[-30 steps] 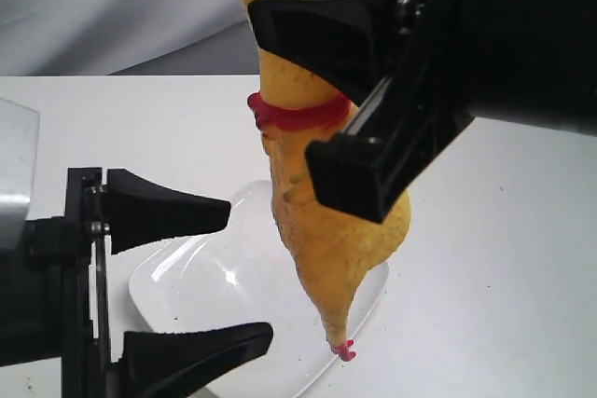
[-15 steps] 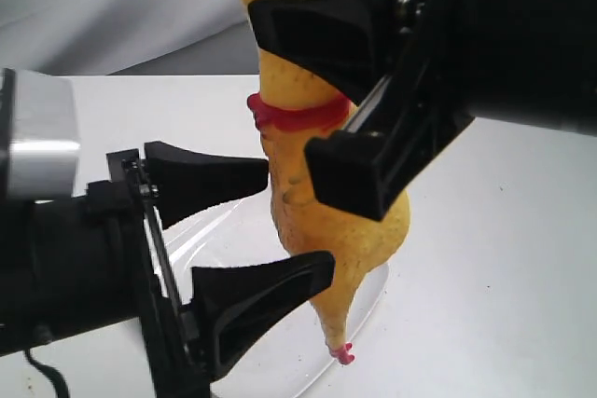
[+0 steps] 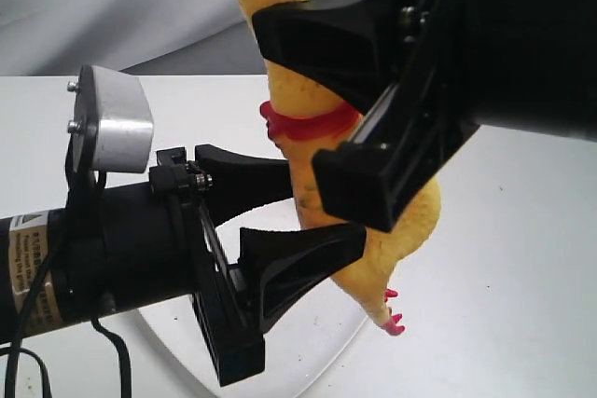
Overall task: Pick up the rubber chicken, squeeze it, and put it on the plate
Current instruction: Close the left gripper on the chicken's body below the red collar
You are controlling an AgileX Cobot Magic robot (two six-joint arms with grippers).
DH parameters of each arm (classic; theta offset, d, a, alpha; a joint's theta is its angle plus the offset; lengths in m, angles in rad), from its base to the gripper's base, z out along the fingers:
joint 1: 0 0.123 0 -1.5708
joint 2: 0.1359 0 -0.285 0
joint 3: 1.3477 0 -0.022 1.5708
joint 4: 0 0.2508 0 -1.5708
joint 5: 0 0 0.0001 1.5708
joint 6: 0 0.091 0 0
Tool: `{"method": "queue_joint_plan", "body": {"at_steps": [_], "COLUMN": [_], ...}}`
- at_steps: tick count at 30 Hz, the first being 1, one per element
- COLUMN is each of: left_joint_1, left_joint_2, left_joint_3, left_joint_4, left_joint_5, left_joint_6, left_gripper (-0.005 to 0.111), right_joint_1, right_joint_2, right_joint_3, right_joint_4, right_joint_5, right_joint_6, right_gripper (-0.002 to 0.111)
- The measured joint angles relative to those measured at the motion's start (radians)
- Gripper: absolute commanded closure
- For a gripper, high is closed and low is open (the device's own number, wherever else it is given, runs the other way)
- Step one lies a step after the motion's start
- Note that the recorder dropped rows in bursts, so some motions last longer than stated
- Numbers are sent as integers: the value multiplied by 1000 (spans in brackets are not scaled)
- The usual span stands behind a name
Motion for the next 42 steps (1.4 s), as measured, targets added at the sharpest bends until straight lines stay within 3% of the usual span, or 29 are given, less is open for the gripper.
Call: {"method": "queue_joint_plan", "body": {"at_steps": [4,11,20,31,35,42], "left_joint_1": [0,0,-13,-13,-13,-11], "left_joint_2": [0,0,0,1,1,1], "left_joint_3": [0,0,-2,-2,-2,-2], "left_joint_4": [-2,10,-258,-416,-377,-299], "left_joint_5": [-18,-7,66,84,84,86], "left_joint_6": [2,4,184,303,303,301], "left_gripper": [106,107,107,106,92,22], "right_joint_1": [0,0,-9,-9,-9,-9], "right_joint_2": [-5,-5,4,4,4,4], "right_joint_3": [0,0,0,0,0,0], "right_joint_4": [0,4,4,4,4,4], "right_joint_5": [0,6,-14,-23,-18,2], "right_joint_6": [0,0,-2,-4,-4,-4], "right_gripper": [108,108,108,108,108,108]}}
